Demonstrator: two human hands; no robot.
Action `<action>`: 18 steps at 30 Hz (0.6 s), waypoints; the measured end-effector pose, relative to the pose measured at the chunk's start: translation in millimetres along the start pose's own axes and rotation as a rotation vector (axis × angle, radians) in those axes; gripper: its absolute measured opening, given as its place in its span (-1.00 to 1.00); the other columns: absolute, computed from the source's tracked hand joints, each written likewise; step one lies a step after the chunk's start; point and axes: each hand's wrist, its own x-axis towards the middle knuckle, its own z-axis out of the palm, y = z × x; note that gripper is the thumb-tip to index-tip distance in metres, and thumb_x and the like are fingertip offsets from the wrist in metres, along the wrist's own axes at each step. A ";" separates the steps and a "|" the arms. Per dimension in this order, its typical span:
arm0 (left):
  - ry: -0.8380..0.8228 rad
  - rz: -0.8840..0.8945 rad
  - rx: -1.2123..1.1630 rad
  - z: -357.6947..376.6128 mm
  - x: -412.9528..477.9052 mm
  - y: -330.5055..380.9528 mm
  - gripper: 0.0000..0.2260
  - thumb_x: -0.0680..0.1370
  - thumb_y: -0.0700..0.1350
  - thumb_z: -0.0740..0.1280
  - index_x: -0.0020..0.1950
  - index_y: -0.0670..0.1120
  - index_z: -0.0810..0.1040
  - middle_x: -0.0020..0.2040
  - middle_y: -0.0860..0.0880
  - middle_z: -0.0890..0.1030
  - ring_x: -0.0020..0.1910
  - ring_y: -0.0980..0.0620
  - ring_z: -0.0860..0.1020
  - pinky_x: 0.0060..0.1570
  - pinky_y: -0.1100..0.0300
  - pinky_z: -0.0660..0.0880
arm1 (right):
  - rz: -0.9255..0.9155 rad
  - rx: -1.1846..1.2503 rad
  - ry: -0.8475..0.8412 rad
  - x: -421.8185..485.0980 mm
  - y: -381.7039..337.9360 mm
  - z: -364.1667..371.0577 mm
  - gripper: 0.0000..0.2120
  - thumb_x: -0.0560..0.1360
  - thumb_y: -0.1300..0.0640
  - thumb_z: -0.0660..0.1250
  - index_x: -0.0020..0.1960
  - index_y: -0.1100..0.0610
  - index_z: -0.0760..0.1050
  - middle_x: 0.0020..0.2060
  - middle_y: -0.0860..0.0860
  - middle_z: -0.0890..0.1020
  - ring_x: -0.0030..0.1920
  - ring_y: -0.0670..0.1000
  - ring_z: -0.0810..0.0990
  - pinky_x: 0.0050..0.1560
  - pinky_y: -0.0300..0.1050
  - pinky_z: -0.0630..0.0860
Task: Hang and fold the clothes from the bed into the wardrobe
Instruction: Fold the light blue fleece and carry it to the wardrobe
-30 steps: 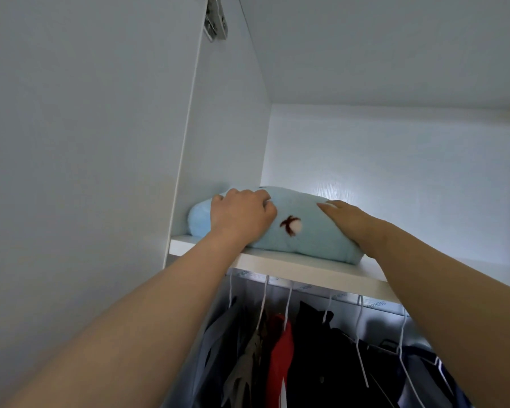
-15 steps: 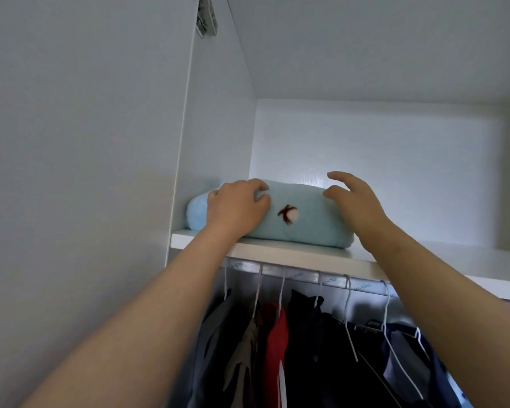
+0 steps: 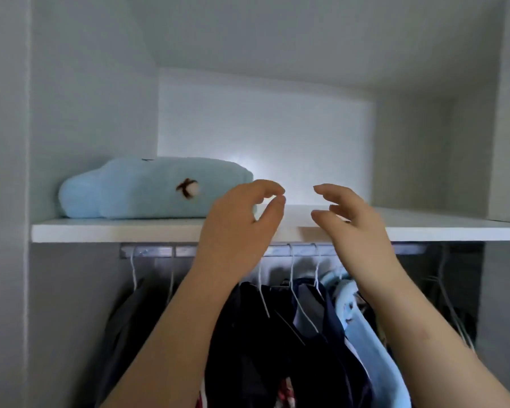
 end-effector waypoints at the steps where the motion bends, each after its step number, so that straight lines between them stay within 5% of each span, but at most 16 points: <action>1: -0.023 0.003 -0.055 14.9 -6.0 12.0 -0.89 0.54 -0.03 0.28 -0.06 0.20 0.53 -0.10 0.32 0.56 0.00 0.32 0.49 0.01 0.46 0.36 | 0.020 0.003 0.025 -9.0 2.2 -18.2 -0.72 0.47 0.15 0.28 0.02 -0.23 0.47 0.09 -0.22 0.50 0.16 -0.13 0.46 -0.01 -0.35 0.33; 6: -0.113 -0.068 -0.408 93.3 -41.7 67.0 -0.87 0.46 0.04 0.26 -0.24 0.25 0.54 -0.15 0.35 0.59 -0.11 0.38 0.52 -0.08 0.48 0.41 | 0.133 -0.068 0.169 -66.0 6.8 -112.7 -0.71 0.46 0.23 0.31 -0.09 -0.19 0.51 -0.04 -0.22 0.58 -0.05 -0.17 0.56 -0.01 -0.33 0.45; 11: -0.353 -0.175 -0.739 191.9 -108.6 158.9 -0.75 0.51 -0.19 0.33 -0.22 0.17 0.59 -0.20 0.27 0.64 -0.16 0.35 0.57 -0.11 0.51 0.40 | 0.294 -0.205 0.365 -154.7 -4.4 -239.3 -0.72 0.47 0.22 0.30 -0.09 -0.20 0.49 -0.02 -0.19 0.54 -0.23 -0.37 0.51 -0.23 -0.50 0.40; 18: -0.648 -0.312 -0.958 283.6 -206.9 308.0 -0.80 0.51 -0.16 0.31 -0.20 0.12 0.61 -0.20 0.19 0.65 -0.12 0.22 0.60 -0.04 0.21 0.49 | 0.475 -0.398 0.591 -271.0 -50.2 -387.8 -0.75 0.47 0.16 0.29 -0.06 -0.21 0.50 0.02 -0.19 0.57 -0.10 -0.31 0.54 -0.20 -0.34 0.40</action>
